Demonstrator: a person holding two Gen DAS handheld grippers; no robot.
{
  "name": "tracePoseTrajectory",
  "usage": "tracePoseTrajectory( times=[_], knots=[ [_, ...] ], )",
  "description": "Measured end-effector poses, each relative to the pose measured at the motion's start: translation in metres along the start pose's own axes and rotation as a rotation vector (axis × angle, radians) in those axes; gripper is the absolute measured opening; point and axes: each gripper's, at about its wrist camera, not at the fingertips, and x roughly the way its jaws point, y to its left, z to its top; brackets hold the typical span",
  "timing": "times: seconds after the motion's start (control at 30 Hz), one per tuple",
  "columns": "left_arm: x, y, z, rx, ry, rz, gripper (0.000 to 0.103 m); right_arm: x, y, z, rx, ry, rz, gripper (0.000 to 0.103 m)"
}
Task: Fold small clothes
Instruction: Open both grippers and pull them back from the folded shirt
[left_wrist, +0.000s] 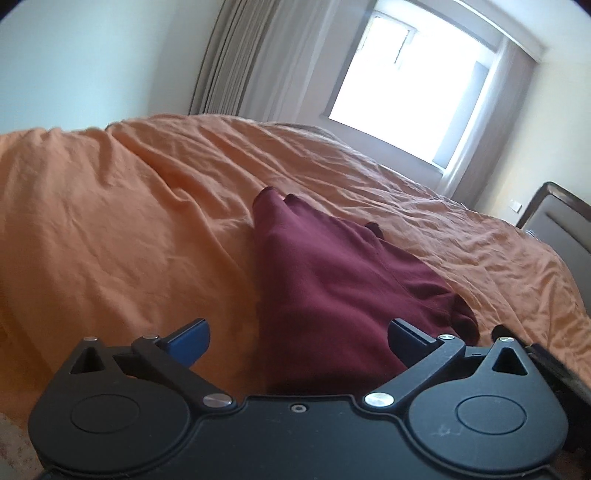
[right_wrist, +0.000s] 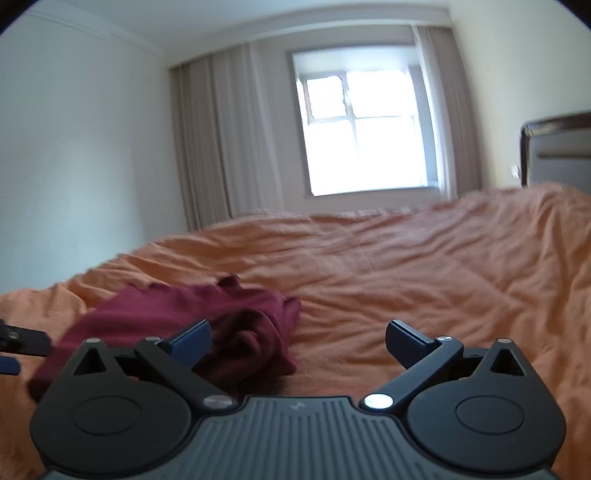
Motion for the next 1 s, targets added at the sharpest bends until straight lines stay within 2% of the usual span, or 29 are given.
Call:
tracePoseTrajectory(
  times=[0.17,0.33,0.63,0.83,1.0],
  knots=[
    [-0.029,-0.009,-0.011,0.022,-0.047,0.006,0.102,-0.043,0.003,0.009,-0.031,-0.087,0.034,0.103],
    [-0.064,-0.017,-0.027,0.075,-0.108,0.026,0.102,-0.08,0.006,0.003,-0.035,-0.127,0.069,0.103],
    [-0.111,-0.021,-0.073,0.182,-0.143,0.076,0.102,-0.137,0.016,-0.027,-0.077,-0.152,0.098,0.103],
    [-0.134,-0.008,-0.098,0.158,-0.185,0.074,0.102,-0.166,0.028,-0.05,-0.107,-0.207,0.099,0.103],
    [-0.144,0.003,-0.122,0.15,-0.193,0.124,0.102,-0.188,0.037,-0.079,-0.133,-0.26,0.053,0.103]
  ],
)
